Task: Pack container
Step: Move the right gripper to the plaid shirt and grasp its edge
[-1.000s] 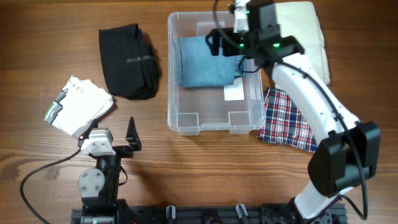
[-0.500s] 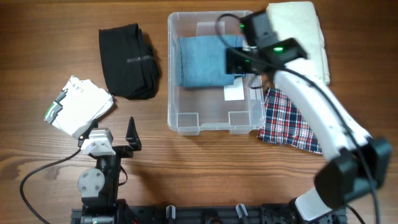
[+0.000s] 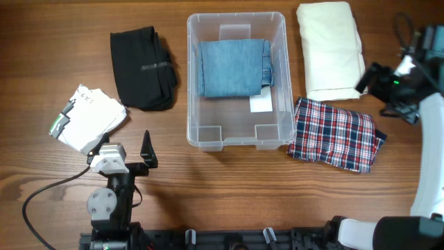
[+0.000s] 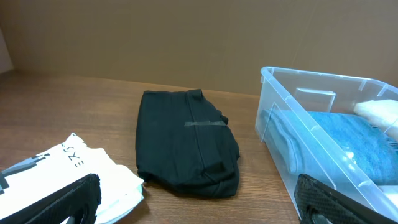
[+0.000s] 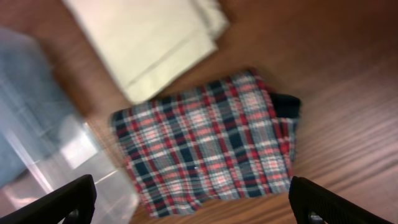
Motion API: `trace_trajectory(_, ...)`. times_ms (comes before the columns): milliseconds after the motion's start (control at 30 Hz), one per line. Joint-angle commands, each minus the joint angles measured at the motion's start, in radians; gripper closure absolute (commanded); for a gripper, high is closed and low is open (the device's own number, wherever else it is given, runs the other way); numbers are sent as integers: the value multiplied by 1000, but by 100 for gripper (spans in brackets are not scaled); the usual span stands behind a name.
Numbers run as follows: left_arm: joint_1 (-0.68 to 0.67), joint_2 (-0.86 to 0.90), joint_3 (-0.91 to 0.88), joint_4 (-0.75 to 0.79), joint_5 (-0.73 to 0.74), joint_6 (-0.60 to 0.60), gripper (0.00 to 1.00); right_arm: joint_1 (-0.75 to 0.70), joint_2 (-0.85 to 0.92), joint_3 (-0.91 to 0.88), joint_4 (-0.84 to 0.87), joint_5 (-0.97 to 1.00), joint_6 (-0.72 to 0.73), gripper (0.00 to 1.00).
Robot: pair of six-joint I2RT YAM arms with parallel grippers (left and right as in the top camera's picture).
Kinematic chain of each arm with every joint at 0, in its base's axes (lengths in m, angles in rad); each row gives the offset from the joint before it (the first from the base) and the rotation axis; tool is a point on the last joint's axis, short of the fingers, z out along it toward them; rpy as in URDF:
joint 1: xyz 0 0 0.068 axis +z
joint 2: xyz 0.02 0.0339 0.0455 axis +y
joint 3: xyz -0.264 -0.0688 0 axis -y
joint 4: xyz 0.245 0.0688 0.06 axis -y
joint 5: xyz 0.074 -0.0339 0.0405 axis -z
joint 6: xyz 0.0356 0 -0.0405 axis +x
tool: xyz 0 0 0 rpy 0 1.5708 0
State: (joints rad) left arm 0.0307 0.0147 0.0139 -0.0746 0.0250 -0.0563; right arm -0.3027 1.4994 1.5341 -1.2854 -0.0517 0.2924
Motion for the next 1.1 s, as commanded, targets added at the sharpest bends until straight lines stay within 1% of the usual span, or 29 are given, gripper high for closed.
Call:
trace_trajectory(0,-6,-5,-7,0,8,19,0,-126,0,-98,8,-70,-63,0)
trace_trajectory(33,-6,-5,-7,0,8,19,0,-158,0,-133,25,-69,-85,0)
trace_trajectory(133,-6,-5,-7,0,8,19,0,-214,0,-243,95,-92,-93,0)
trace_trajectory(267,-6,-5,-7,0,8,19,0,-225,0,-390,204,-96,-111,0)
trace_trajectory(333,-6,-5,-7,0,8,19,0,-225,0,-437,239,-120,-139,0)
trace_trajectory(567,-6,-5,-7,0,8,19,0,-235,1,-582,398,-122,-143,0)
trace_trajectory(833,-6,-5,-7,0,8,19,0,-235,6,-678,537,-104,-159,0)
trace_trajectory(1067,-6,-5,-7,0,8,19,0,-235,81,-729,655,-79,-160,0)
